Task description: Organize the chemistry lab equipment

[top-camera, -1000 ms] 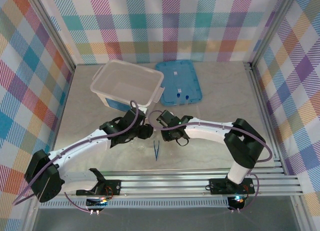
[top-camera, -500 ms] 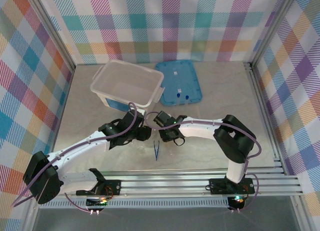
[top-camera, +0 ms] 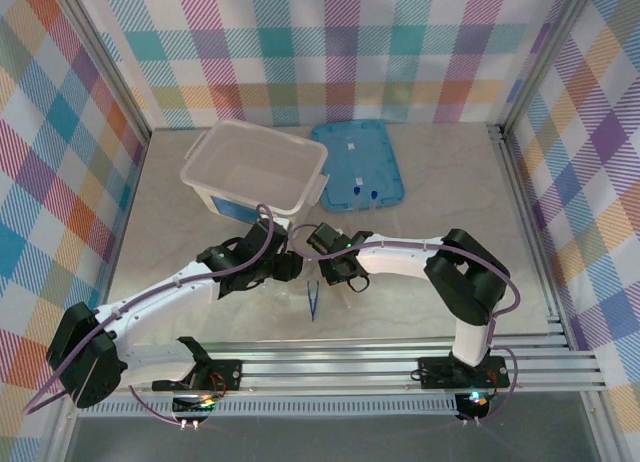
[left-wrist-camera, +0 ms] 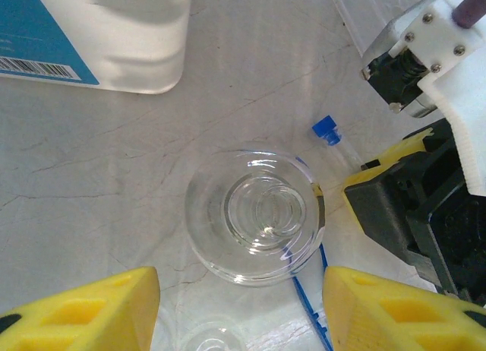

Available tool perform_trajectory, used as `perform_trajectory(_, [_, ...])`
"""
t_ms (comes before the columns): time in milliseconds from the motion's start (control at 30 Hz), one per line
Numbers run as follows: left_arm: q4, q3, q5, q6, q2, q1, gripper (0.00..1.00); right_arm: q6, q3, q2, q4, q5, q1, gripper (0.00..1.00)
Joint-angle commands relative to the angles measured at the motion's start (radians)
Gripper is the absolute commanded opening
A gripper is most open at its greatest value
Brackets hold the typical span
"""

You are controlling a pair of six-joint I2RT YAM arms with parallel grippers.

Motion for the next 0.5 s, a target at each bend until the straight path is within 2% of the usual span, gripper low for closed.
perform_trajectory(0, [0.015, 0.016, 0.015, 0.014, 0.017, 0.008, 0.59, 0.029, -0.029, -0.067, -0.016, 0.015, 0.005, 0.23])
perform_trajectory(300, [0.114, 0.042, 0.094, 0.071, 0.011, -0.051, 0.59, 0.047, -0.12, -0.434, -0.038, 0.1, -0.009, 0.23])
perform_trajectory(467, [0.234, 0.051, 0.194, 0.055, 0.029, -0.075, 0.6, 0.091, -0.159, -0.605, -0.032, 0.138, -0.053, 0.24])
